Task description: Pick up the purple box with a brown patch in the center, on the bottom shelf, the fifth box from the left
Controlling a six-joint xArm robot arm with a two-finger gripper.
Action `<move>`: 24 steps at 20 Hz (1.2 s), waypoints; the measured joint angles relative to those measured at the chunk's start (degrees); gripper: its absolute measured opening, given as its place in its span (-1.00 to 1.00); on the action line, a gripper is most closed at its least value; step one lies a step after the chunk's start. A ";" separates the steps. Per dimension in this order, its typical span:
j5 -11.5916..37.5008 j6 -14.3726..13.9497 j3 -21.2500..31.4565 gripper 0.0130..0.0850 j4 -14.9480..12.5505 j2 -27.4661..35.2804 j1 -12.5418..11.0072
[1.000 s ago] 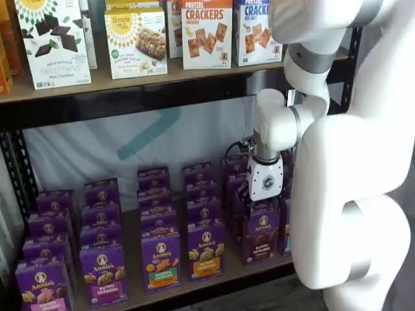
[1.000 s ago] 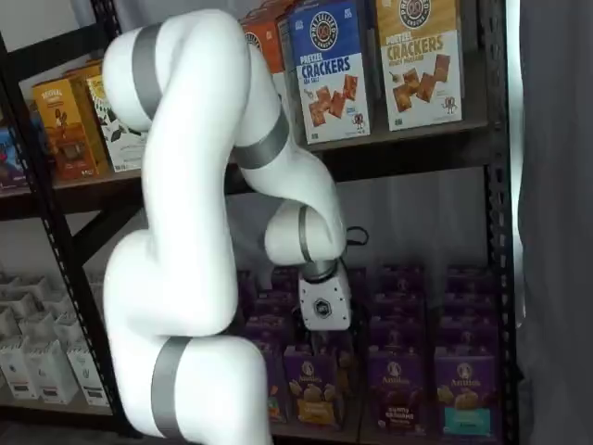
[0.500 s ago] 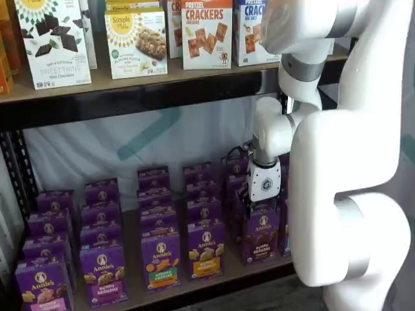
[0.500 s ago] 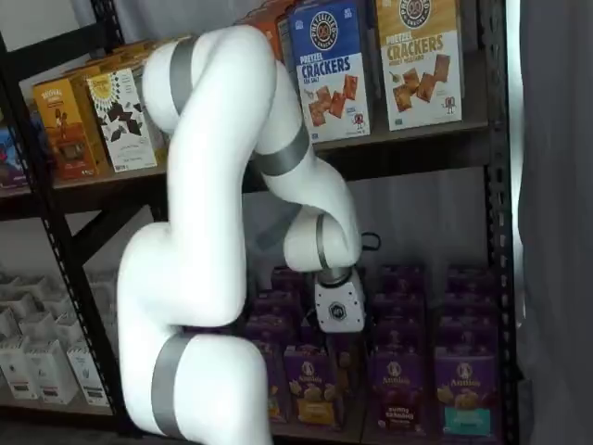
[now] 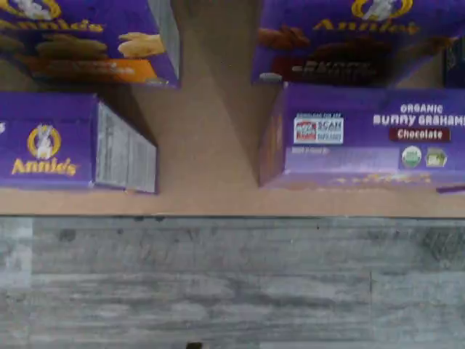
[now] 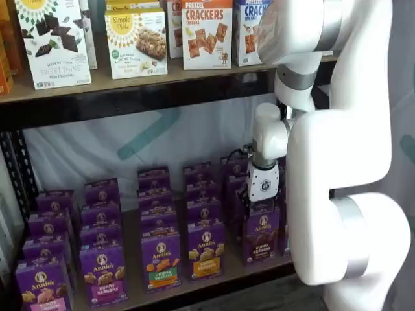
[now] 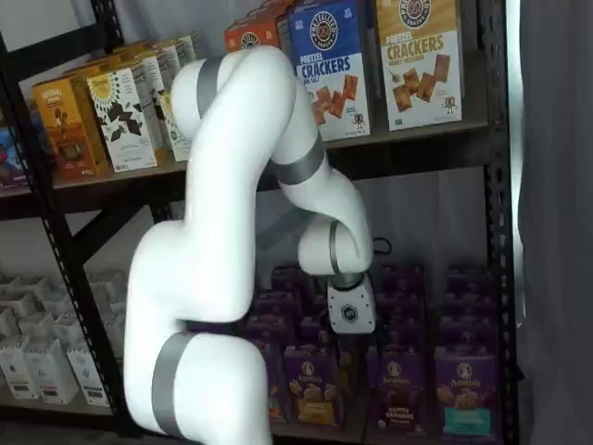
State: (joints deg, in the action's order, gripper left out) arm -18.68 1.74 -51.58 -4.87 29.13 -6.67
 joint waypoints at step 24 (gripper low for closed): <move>-5.51 6.10 -21.55 1.00 2.14 14.95 -4.05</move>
State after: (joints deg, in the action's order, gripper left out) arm -24.19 7.84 -73.14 -2.73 44.08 -10.72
